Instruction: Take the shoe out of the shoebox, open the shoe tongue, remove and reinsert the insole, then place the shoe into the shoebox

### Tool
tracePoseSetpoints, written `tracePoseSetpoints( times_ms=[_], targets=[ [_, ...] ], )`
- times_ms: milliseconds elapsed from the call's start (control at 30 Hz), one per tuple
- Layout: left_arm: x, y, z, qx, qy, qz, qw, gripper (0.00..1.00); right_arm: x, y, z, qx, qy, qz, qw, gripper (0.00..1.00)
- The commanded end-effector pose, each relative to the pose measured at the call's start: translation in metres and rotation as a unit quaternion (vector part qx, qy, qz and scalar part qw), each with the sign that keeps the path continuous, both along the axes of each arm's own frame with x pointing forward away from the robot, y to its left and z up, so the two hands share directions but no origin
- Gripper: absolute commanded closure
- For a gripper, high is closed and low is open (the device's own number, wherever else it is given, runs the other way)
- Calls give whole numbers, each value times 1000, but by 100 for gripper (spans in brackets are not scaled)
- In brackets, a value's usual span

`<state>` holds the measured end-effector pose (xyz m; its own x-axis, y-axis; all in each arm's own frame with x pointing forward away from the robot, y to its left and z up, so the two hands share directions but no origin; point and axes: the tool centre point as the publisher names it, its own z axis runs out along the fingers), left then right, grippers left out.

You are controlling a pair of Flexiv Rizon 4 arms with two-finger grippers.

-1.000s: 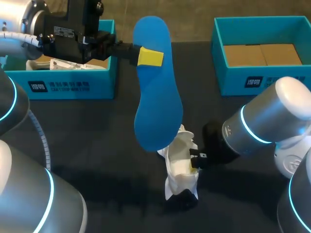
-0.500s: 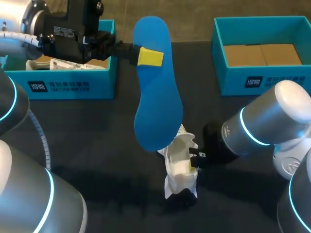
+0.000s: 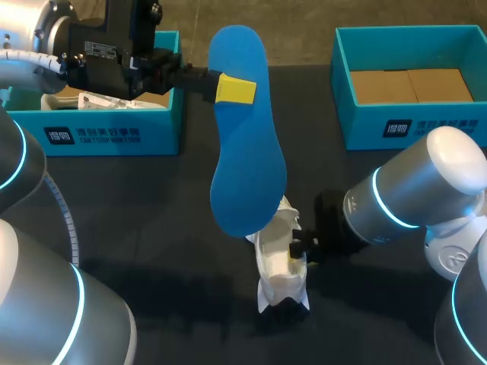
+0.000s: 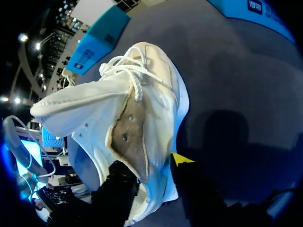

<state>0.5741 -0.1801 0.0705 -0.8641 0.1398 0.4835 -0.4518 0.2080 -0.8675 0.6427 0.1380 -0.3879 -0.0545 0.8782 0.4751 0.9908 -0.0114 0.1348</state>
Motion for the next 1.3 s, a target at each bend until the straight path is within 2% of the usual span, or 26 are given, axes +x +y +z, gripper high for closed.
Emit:
tracePoseSetpoints(
  times_ms=[33, 133, 333, 533, 1000, 1133, 1300],
  targets=[
    [1, -2, 1, 1, 0, -1, 1000, 100, -4, 0, 11, 14, -6, -1, 1000, 0],
    [1, -2, 1, 1, 0, -1, 1000, 100, -5, -5, 22, 41, -8, 4, 999, 0],
    [1, -2, 1, 1, 0, -1, 1000, 100, -6, -12, 46, 51, 2, 11, 999, 0],
    [1, -2, 1, 1, 0, -1, 1000, 100, 2, -23, 67, 119, 16, 45, 992, 0],
    [1, -2, 1, 1, 0, -1, 1000, 100, 4, -25, 69, 124, 18, 43, 991, 0],
    [1, -2, 1, 1, 0, -1, 1000, 100, 6, -36, 100, 166, 1, 33, 986, 0],
    [1, -2, 1, 1, 0, -1, 1000, 100, 12, -51, 129, 227, 5, 38, 973, 0]
  ],
)
